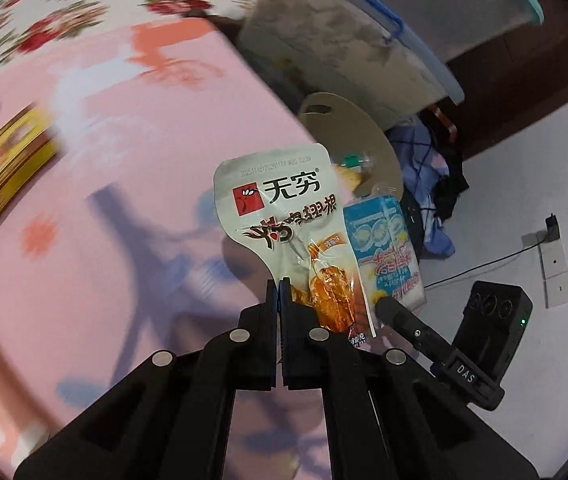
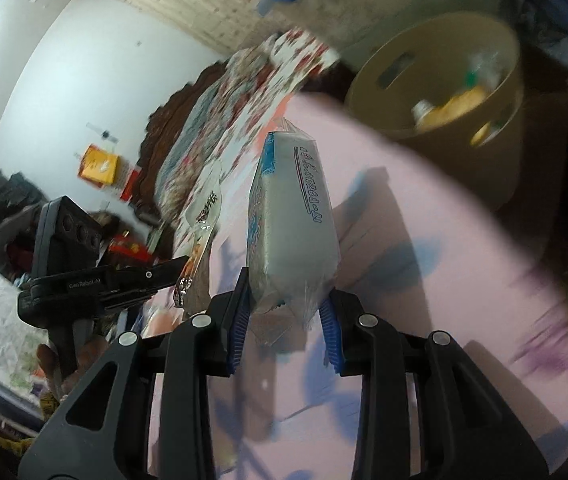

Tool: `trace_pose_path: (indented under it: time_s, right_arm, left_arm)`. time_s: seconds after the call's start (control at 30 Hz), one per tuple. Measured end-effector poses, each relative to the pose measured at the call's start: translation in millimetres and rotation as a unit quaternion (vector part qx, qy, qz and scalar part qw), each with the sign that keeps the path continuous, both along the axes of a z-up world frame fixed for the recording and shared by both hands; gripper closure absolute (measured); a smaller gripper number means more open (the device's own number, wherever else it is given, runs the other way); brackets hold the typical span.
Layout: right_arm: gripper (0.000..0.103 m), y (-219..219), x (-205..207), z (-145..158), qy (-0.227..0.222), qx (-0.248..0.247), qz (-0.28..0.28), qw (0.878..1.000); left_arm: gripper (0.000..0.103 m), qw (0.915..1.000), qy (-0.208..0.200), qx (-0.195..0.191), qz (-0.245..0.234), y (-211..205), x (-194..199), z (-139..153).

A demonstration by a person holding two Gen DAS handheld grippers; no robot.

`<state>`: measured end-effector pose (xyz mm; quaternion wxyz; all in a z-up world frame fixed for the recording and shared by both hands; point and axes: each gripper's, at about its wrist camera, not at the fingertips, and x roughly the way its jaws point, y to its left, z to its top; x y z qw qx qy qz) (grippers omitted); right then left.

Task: Collect trash
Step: 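Carry snack bag and tissue pack to the beige bin and open both grippers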

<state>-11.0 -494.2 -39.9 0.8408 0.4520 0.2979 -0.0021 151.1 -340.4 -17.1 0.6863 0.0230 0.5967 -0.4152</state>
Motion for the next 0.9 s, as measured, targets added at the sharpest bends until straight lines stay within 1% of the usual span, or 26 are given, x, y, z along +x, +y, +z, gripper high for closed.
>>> trace_pose_path:
  time_s: [0.1,0.2,0.27,0.33,0.47,0.53,0.57,0.6,0.63,0.67,0.7,0.73,0.8,0.83,0.87,0.9]
  right_arm:
    - [0.068,-36.4,-6.4,2.0,0.004,-0.008,-0.036,0.999]
    - [0.068,-72.4,-7.5,3.2,0.012,-0.017,-0.068,0.997]
    - [0.068,-90.4,-7.4,3.6,0.015,-0.024,-0.083,0.996]
    - [0.068,-103.3,-4.3,3.6,0.018,-0.028,-0.093,0.995]
    - [0.068,-123.2,10.1,1.1,0.03,-0.036,-0.103,0.994]
    - [0.063,-131.1,20.1,-2.2,0.036,-0.039,-0.108,0.993]
    - [0.056,-135.2,27.9,-2.1,0.037,-0.044,-0.111,0.992]
    - [0.027,-136.4,33.5,-3.7,0.041,-0.052,-0.111,0.992]
    - [0.012,-136.6,39.0,-4.8,0.048,-0.061,-0.114,0.99]
    - [0.012,-136.9,42.5,-5.6,0.053,-0.069,-0.122,0.989]
    - [0.015,-135.1,44.6,-5.4,0.054,-0.067,-0.121,0.989]
    - [0.021,-133.6,44.6,-3.7,0.051,-0.064,-0.118,0.99]
    - [0.022,-123.7,36.8,5.9,0.04,-0.067,-0.123,0.989]
    - [0.022,-115.9,31.1,12.5,0.03,-0.069,-0.125,0.989]
    - [0.022,-107.4,26.9,17.9,0.023,-0.075,-0.124,0.989]
    - [0.022,-96.3,23.2,23.8,0.019,-0.086,-0.122,0.989]
  left_arm:
    - [0.102,0.9997,-0.004,0.008,-0.021,-45.2,5.9,-2.3]
    - [0.102,0.9985,-0.023,0.02,-0.045,-93.3,11.1,-4.1]
    - [0.102,0.9977,-0.029,0.025,-0.055,-114.0,13.8,-6.3]
    - [0.102,0.9965,-0.039,0.031,-0.066,-134.6,15.6,-8.7]
    - [0.102,0.9927,-0.075,0.05,-0.079,-172.9,21.2,-12.0]
    - [0.101,0.9908,-0.094,0.053,-0.081,-187.1,24.3,-14.7]
    - [0.096,0.9898,-0.105,0.051,-0.082,-192.6,24.8,-15.1]
    - [0.085,0.9882,-0.12,0.048,-0.083,-199.5,24.3,-15.8]
    - [0.048,0.9865,-0.133,0.049,-0.082,-202.4,23.8,-15.6]
    - [0.032,0.9832,-0.159,0.049,-0.074,-202.4,21.1,-13.1]
    - [0.034,0.9796,-0.183,0.045,-0.068,-200.5,17.1,-8.8]
    - [0.035,0.9772,-0.196,0.042,-0.071,-195.9,13.4,-4.8]
    - [0.035,0.9739,-0.212,0.029,-0.075,-176.6,4.4,7.1]
    - [0.035,0.9719,-0.223,0.024,-0.071,-165.3,1.3,13.1]
    - [0.033,0.969,-0.238,0.021,-0.063,-152.4,-2.7,19.5]
    - [0.033,0.9637,-0.26,0.022,-0.055,-133.1,-8.9,26.5]
